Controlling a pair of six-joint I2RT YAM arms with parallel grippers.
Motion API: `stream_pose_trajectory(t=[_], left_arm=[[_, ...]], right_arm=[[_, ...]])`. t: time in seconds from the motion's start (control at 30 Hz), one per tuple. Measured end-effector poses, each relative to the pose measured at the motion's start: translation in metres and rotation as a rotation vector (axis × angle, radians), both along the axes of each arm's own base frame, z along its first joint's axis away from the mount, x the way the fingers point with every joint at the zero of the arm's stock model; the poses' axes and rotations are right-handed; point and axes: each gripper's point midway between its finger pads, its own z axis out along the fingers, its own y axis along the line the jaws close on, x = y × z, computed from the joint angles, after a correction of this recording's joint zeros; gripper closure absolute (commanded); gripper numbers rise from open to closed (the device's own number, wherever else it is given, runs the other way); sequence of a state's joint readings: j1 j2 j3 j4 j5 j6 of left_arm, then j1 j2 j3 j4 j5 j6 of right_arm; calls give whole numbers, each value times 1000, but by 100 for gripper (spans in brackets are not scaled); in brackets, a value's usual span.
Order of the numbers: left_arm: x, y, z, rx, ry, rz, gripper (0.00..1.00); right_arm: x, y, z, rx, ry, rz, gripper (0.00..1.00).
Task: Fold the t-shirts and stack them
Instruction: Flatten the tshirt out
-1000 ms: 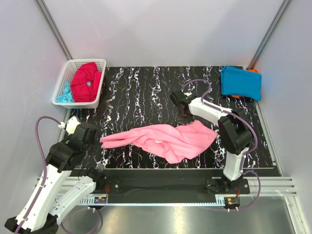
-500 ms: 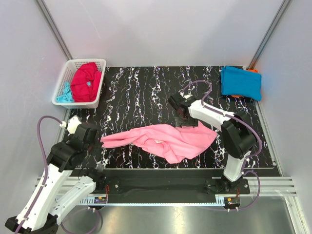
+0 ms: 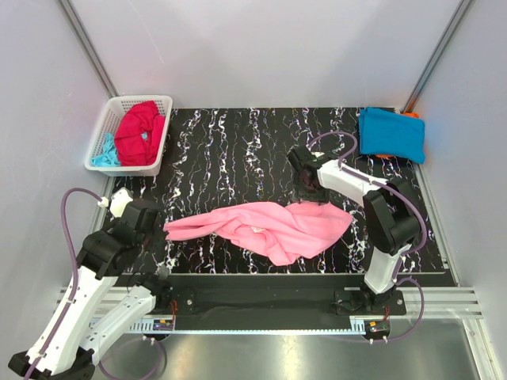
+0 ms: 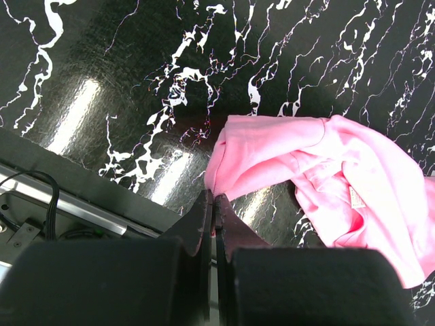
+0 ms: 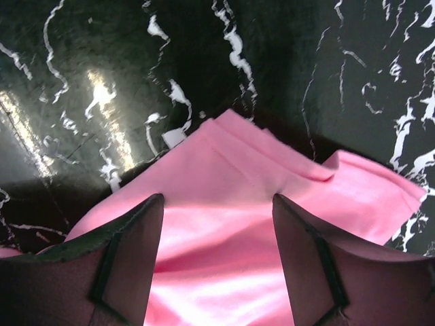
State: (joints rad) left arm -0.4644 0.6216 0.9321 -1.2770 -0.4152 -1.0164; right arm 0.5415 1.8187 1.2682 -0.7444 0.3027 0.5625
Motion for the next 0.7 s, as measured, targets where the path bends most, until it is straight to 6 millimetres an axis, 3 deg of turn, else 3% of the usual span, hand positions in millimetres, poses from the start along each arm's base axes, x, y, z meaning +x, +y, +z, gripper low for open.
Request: stream_pose_trajectory(t=[0.07,0.13,0.17,0.3,0.7], left_arm=[[0,0,0,0,0,0,100],[0,0,0,0,1,-1,100],[0,0,0,0,1,-1,100],[0,0,0,2,1,-3,100],[0,0,-1,10,7,-15,100]], right_arm=[[2,-4,-2,21,10,-11,28],[3,-2,-3,43,14,-6,36],[3,0,-3,55,17,3,53],[3,8,-3,90,22,29,98],[5,10,6,105,1,27,99]])
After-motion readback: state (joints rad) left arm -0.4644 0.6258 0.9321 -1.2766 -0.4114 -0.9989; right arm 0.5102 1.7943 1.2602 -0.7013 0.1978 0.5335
